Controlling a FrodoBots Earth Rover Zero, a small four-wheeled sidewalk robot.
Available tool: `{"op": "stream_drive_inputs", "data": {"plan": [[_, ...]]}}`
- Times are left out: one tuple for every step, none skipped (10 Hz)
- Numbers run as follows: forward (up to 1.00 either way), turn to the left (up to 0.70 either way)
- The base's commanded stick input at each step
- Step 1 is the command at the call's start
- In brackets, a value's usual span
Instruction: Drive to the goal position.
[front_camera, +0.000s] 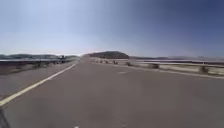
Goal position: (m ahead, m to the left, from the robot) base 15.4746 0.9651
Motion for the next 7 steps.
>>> {"op": "stream_drive_inputs", "data": {"plan": [[0.0,0.0],[0.7,0.0],[0.7,0.0],[0.7,0.0],[0.7,0.0],[0.7,0.0],[0.7,0.0]]}}
